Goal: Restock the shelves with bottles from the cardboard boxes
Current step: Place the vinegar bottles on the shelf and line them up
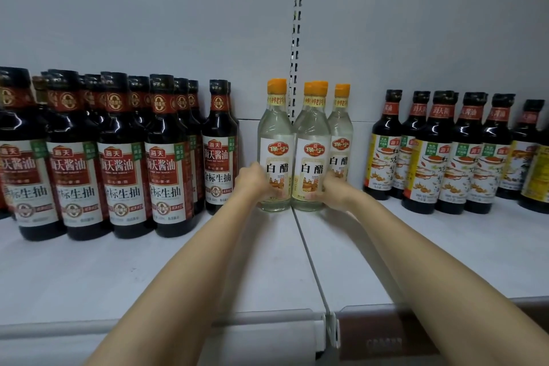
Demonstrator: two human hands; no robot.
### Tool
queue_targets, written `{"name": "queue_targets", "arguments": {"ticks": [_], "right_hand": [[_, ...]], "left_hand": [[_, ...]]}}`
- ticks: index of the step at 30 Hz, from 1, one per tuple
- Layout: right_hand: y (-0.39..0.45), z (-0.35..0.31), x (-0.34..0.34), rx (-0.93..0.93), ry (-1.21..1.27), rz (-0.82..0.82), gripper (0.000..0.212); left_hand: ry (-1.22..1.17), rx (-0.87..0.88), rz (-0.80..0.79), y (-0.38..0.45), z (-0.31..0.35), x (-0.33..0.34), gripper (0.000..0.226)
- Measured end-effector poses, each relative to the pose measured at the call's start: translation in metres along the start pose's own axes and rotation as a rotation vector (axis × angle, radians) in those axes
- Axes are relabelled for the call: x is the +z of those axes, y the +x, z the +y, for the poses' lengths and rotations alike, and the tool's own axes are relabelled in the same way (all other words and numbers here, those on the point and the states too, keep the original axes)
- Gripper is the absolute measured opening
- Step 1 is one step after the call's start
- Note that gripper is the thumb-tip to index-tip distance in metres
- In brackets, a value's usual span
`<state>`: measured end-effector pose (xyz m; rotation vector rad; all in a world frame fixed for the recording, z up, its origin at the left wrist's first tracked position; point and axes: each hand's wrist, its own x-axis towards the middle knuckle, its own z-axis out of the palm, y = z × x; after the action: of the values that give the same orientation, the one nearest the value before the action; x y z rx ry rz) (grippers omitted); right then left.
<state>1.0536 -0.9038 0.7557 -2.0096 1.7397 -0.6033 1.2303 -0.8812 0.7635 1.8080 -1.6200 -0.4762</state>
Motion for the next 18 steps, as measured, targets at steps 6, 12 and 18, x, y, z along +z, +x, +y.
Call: {"name": "queue_targets", "arguments": {"ticks": [6, 12, 18], "right_hand": [[-0.017, -0.001, 0.001, -0.062, -0.07, -0.056, 0.062], [-0.044, 0.003, -0.012, -0.197, -0.14, -0.11, 0.063], [-0.073, 0.001, -0.017, -0.181, -0.233, -0.041, 0.091]], "left_hand": [[0.003, 0.005, -0.036, -0.002, 0.0, -0.001, 0.065], [0.22, 0.007, -0.087, -0.032, 0.002, 0.003, 0.06], [0.359, 0.027, 0.095, -0.077, 0.016, -0.02, 0.033]]}}
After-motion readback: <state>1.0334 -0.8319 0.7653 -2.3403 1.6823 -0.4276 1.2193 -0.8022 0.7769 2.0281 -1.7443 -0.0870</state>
